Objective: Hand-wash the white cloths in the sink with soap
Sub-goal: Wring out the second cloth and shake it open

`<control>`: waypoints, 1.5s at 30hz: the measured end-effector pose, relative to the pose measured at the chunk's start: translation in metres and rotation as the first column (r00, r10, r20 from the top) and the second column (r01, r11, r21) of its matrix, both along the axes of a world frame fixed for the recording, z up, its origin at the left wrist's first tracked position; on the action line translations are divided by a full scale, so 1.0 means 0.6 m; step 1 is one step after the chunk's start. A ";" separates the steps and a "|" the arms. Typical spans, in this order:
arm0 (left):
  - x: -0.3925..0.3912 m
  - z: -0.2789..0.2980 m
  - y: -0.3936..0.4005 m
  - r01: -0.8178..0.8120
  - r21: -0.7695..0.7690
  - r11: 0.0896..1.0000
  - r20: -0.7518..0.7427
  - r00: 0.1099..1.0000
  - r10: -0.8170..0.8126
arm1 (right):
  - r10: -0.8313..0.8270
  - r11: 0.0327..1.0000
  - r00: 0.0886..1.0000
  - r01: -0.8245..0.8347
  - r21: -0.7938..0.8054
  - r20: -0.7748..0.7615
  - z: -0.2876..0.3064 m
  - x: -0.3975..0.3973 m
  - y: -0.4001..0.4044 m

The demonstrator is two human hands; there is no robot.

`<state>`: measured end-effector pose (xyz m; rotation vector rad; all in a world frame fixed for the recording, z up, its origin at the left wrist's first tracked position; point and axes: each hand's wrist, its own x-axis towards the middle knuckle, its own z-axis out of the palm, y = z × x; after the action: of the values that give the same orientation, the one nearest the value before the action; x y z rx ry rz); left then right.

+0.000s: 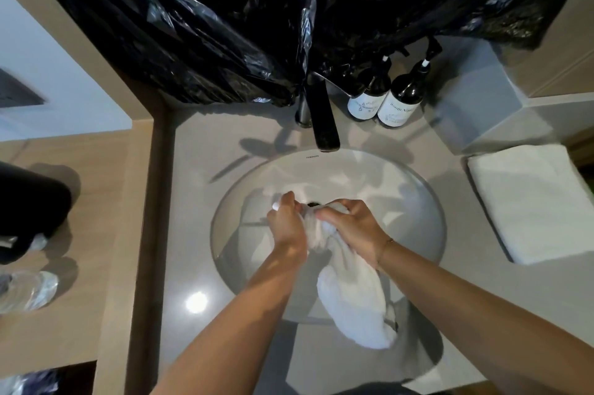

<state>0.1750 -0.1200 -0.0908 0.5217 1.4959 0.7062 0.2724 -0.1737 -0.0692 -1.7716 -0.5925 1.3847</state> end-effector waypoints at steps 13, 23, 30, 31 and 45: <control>0.000 0.013 -0.005 -0.055 -0.075 0.996 0.019 0.998 0.057 | -0.043 0.999 0.999 0.043 -0.011 -0.023 -0.005 -0.009 -0.012; -0.032 0.055 0.019 0.317 0.152 0.936 0.258 0.902 -0.347 | -0.085 0.990 0.996 0.085 0.116 -0.011 0.070 0.031 -0.043; -0.050 0.133 -0.041 0.690 0.188 0.699 0.157 0.681 -0.715 | -0.209 0.941 0.975 0.182 0.284 0.069 0.162 0.052 -0.070; -0.039 0.149 -0.055 0.746 0.270 0.609 0.094 0.609 -0.788 | -0.200 0.934 0.980 0.190 0.304 0.003 0.169 0.046 -0.072; 0.016 0.252 -0.109 0.697 0.620 0.361 -0.361 0.662 -0.657 | -0.300 0.891 0.831 0.068 0.449 0.469 0.222 0.078 -0.114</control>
<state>0.1844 -0.1853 0.0602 1.6969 0.8132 0.5675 0.3194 -0.2421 0.0639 -1.7862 -0.8998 0.5544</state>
